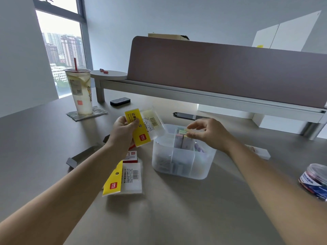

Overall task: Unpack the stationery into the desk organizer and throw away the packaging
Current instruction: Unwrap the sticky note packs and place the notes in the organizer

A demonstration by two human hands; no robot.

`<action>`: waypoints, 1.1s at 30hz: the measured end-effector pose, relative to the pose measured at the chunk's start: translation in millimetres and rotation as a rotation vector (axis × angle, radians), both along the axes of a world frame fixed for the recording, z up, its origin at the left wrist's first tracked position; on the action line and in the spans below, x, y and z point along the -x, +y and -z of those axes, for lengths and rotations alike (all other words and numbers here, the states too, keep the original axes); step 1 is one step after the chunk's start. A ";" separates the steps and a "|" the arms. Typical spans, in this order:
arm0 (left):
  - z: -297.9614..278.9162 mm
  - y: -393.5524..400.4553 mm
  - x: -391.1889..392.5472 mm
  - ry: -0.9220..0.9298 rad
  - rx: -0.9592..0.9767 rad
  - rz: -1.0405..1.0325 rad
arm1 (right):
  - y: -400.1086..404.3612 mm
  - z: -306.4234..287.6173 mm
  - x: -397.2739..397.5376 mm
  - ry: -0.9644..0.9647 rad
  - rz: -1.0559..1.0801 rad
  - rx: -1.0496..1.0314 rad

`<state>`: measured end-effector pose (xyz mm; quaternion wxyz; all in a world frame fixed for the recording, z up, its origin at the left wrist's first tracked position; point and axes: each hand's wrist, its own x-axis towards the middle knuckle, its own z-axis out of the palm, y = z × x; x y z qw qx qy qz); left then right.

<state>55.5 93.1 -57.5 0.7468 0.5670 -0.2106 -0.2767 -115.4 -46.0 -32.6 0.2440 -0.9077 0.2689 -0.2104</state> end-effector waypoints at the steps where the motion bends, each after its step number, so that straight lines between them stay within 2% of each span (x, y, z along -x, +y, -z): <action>1: 2.5 5.4 -0.1 -0.028 -0.024 -0.016 | 6.2 1.8 5.4 -0.025 0.017 0.014; 6: 17.4 43.7 5.7 -0.222 -0.135 -0.115 | 50.1 22.2 36.3 -0.153 0.055 0.151; 8: 26.9 57.6 10.7 -0.335 -0.213 -0.158 | 67.9 35.7 49.3 -0.149 0.058 0.205; 12: 43.7 69.0 16.9 -0.540 -0.425 -0.214 | 94.1 65.5 70.0 0.013 0.026 0.234; 17: 47.9 62.0 15.4 -0.739 -0.641 -0.299 | 99.6 87.0 84.7 0.296 0.019 0.154; 19: 48.6 61.0 14.4 -0.833 -0.716 -0.329 | 98.5 89.3 88.5 0.339 0.025 0.106; 21: 47.2 63.7 21.5 -0.909 -0.698 -0.326 | 98.0 90.0 89.9 0.339 0.032 0.103; 25: 46.9 77.1 44.9 -1.161 -0.558 -0.147 | 99.6 89.5 88.6 0.324 0.043 0.116; 29: 57.5 85.4 50.3 -1.414 -0.833 0.127 | 100.9 88.8 87.8 0.325 0.058 0.112; 33: 60.1 79.7 38.7 -1.339 -1.023 0.178 | 102.1 86.9 90.1 0.345 0.062 0.111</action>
